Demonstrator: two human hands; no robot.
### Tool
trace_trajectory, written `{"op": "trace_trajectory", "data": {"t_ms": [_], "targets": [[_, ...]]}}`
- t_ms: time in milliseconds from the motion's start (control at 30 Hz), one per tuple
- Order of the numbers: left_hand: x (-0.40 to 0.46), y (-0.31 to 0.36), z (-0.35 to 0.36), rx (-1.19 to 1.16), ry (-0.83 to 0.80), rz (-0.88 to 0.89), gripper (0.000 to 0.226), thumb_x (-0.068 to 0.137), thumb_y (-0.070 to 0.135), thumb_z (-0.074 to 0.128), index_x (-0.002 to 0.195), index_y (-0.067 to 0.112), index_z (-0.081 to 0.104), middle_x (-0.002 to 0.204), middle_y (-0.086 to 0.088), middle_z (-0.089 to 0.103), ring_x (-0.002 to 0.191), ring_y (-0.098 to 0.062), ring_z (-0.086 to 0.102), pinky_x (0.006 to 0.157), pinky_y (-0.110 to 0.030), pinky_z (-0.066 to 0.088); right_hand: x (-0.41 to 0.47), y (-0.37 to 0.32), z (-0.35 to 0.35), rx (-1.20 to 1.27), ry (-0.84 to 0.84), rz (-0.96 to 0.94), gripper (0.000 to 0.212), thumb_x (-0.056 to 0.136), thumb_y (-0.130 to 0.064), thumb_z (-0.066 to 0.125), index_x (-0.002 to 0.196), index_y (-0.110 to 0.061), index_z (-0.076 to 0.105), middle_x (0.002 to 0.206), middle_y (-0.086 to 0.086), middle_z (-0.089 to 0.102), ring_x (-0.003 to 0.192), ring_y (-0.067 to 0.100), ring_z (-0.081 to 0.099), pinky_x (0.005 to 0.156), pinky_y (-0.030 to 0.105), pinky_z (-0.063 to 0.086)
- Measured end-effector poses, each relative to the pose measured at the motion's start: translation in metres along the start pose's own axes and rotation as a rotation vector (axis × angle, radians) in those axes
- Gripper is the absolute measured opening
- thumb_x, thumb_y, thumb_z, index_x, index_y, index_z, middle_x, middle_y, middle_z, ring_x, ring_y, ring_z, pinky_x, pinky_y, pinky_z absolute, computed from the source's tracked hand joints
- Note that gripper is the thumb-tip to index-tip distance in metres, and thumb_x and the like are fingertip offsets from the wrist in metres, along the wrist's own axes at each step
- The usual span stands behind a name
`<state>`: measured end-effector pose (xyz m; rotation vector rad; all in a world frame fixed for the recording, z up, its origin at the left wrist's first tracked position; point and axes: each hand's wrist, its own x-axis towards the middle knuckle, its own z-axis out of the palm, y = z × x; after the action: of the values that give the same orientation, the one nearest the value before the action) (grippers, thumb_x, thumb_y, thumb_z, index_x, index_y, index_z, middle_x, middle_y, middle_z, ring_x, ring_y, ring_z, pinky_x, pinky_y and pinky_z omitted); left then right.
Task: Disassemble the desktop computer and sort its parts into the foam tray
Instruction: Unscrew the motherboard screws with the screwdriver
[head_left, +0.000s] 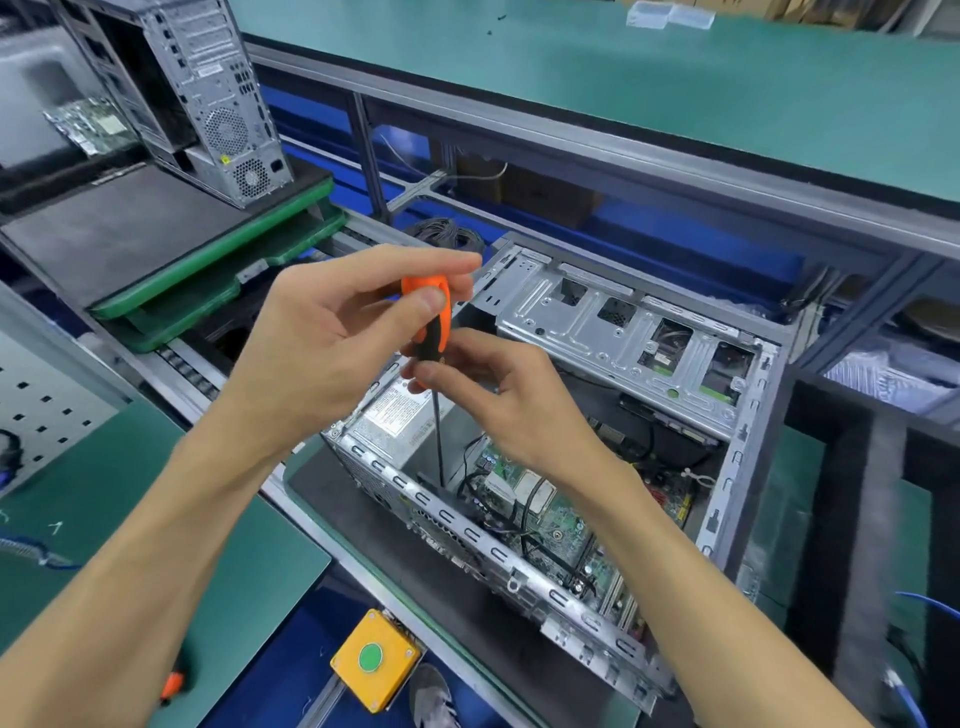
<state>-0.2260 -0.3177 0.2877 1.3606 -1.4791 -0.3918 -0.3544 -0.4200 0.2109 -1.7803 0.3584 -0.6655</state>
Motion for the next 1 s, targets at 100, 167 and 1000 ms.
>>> {"op": "trace_trajectory", "data": {"t_ms": [100, 167, 1000], "targets": [[-0.005, -0.001, 0.009, 0.036, 0.119, 0.015, 0.026, 0.095, 0.001, 0.062, 0.119, 0.008, 0.069, 0.105, -0.007, 0.074, 0.1, -0.021, 0.072, 0.084, -0.03, 0.059, -0.003, 0.0, 0.003, 0.065, -0.008, -0.001, 0.018, 0.1, -0.02, 0.063, 0.116, -0.014, 0.069, 0.106, 0.003, 0.076, 0.099, 0.019, 0.073, 0.098, 0.046, 0.054], [-0.007, -0.003, 0.013, 0.08, 0.206, 0.022, 0.023, 0.093, 0.006, 0.066, 0.115, 0.01, 0.072, 0.102, -0.004, 0.074, 0.095, -0.021, 0.072, 0.081, -0.031, 0.059, -0.005, 0.001, 0.007, 0.106, 0.002, -0.012, 0.015, 0.1, -0.019, 0.063, 0.115, -0.016, 0.064, 0.106, 0.004, 0.074, 0.099, 0.024, 0.073, 0.097, 0.049, 0.053], [-0.005, -0.022, -0.019, -0.28, 0.008, -0.086, 0.039, 0.103, 0.011, 0.036, 0.135, 0.017, 0.059, 0.142, -0.007, 0.057, 0.134, -0.027, 0.05, 0.106, -0.04, 0.042, 0.006, -0.042, 0.035, 0.171, 0.088, -0.023, 0.029, 0.094, -0.015, 0.052, 0.122, -0.019, 0.05, 0.087, -0.005, 0.057, 0.083, 0.016, 0.057, 0.08, 0.041, 0.05]]}}
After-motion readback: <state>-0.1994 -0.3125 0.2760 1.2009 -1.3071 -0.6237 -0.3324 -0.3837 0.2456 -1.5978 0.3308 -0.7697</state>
